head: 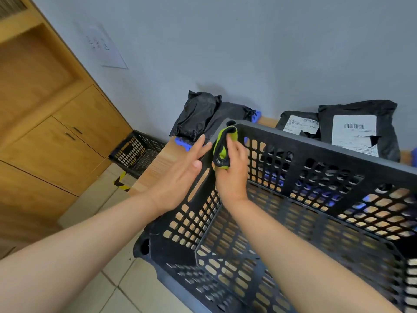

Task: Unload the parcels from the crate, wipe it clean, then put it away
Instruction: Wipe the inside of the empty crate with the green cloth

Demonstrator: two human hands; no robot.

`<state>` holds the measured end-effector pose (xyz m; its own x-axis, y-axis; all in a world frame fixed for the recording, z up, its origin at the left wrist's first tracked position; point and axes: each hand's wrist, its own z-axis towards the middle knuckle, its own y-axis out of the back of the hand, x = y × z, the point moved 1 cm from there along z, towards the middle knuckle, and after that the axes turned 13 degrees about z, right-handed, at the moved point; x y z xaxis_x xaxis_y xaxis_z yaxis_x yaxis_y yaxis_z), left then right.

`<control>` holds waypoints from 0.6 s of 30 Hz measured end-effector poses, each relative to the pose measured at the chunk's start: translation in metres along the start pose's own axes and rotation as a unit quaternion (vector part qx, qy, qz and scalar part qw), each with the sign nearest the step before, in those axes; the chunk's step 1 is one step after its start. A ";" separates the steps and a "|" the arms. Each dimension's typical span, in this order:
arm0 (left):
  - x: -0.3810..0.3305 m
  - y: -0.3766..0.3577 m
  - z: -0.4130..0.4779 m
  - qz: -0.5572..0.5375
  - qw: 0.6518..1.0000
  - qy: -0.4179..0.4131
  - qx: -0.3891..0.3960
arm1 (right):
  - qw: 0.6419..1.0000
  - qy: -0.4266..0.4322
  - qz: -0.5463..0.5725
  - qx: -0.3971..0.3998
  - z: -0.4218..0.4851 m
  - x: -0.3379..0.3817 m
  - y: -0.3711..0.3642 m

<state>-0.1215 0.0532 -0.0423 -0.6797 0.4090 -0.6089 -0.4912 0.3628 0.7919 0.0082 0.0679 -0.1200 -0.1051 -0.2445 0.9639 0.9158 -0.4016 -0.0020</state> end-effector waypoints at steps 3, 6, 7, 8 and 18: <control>0.000 0.000 0.001 0.006 1.000 -0.006 -0.010 | 1.000 0.016 0.023 -0.005 -0.018 0.000 -0.004; 0.003 -0.001 0.000 -0.015 0.999 -0.010 -0.030 | 0.998 0.054 0.024 0.010 -0.046 0.002 -0.009; 0.004 -0.001 0.000 -0.018 0.999 -0.010 -0.040 | 0.998 0.058 0.029 0.019 -0.056 0.001 -0.011; 0.006 -0.001 0.000 -0.020 0.999 -0.010 -0.047 | 0.997 0.059 0.035 0.032 -0.067 0.000 -0.013; 0.012 -0.005 0.003 -0.029 0.997 0.016 -0.064 | 0.961 0.205 0.008 0.184 -0.125 -0.012 -0.011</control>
<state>-0.1253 0.0584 -0.0537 -0.6645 0.3620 -0.6538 -0.5942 0.2747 0.7560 -0.0489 -0.0353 -0.1646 -0.1648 -0.6054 0.7787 0.9858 -0.0743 0.1509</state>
